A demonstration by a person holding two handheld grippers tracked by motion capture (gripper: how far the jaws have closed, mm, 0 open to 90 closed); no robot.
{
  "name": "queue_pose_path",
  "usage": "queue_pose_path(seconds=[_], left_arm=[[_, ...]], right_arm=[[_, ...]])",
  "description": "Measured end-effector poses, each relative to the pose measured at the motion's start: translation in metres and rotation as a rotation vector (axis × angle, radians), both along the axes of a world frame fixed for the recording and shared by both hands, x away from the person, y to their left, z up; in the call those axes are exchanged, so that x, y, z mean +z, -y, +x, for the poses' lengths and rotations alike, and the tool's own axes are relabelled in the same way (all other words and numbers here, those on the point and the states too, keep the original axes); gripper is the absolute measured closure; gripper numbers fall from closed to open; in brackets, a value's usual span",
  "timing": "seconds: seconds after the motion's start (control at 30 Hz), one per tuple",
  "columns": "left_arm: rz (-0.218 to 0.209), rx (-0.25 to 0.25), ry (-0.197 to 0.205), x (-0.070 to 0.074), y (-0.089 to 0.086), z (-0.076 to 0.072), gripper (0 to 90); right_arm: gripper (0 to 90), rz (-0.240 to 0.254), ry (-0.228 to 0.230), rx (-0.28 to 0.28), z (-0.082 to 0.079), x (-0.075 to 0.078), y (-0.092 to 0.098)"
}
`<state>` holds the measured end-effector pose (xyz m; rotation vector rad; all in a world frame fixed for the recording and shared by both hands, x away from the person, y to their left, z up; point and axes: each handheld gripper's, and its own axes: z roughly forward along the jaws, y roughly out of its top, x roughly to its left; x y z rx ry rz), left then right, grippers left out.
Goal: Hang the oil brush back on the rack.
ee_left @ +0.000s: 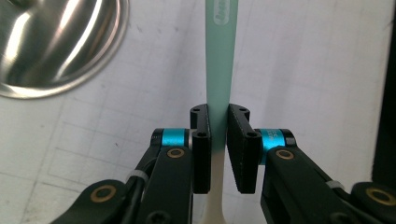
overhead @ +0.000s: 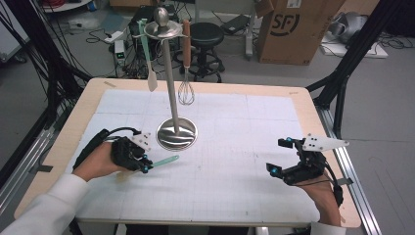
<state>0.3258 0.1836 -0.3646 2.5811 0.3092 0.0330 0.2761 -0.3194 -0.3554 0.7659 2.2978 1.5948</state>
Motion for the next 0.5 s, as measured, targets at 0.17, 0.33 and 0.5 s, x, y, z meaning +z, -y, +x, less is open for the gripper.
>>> queue_pose_path(seconds=[0.17, 0.33, 0.5], left_arm=[[-0.109, 0.015, 0.026, 0.014, -0.010, -0.005, 80.2], [-0.210, 0.032, 0.032, 0.027, -0.022, -0.009, 80.3], [-0.276, 0.058, 0.058, 0.036, -0.030, -0.011, 80.2]], right_arm=[[0.5, -0.001, -0.003, 0.004, 0.000, 0.000, -0.001], [0.5, -0.002, -0.007, 0.002, 0.000, 0.000, -0.001], [0.5, -0.002, -0.004, 0.001, 0.001, -0.001, -0.001]])
